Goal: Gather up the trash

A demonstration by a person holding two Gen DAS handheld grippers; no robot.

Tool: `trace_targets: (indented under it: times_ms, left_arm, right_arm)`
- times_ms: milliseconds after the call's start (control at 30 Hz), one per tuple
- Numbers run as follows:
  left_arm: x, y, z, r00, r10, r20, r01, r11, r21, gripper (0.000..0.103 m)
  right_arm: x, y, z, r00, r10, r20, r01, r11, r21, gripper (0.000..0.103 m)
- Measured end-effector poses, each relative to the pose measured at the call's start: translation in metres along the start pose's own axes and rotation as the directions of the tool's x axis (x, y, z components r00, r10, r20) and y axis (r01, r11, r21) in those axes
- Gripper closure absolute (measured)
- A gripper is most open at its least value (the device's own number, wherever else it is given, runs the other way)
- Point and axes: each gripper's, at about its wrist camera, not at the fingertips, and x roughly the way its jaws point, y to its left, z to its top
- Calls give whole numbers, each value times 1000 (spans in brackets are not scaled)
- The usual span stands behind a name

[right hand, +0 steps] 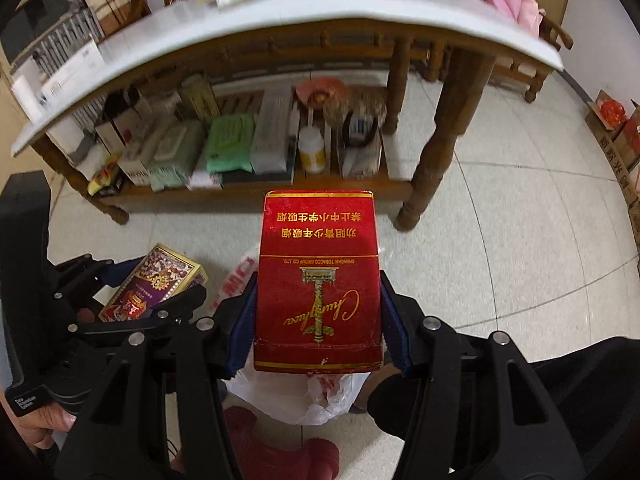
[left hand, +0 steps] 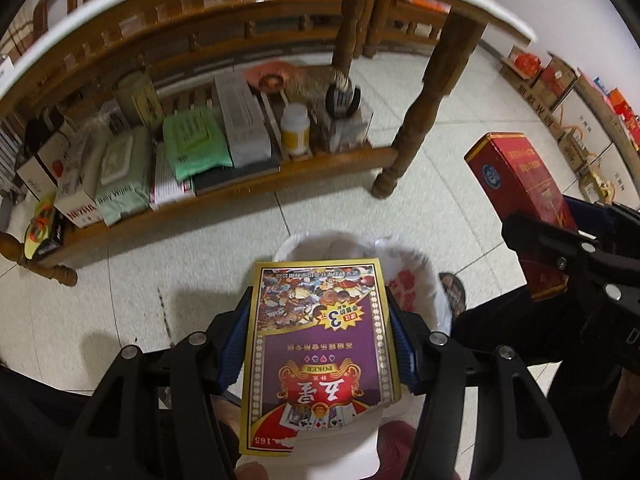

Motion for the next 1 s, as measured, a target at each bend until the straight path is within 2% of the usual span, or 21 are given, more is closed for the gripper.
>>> trace_targets:
  times_ms: [300, 700, 1000]
  left_arm:
    - [56, 0, -19, 993, -10, -118, 9, 1000, -10, 45]
    - [101, -8, -33, 987, -27, -160, 25, 1000, -17, 45]
    - [123, -3, -44, 980, -6, -200, 4, 1000, -11, 44]
  right_arm:
    - [46, -6, -12, 995, 10, -101, -7, 1000, 30, 50]
    - [96, -10, -26, 981, 7, -193, 6, 998, 64, 49]
    - [121, -15, -35, 967, 12, -254, 10, 996, 84, 49]
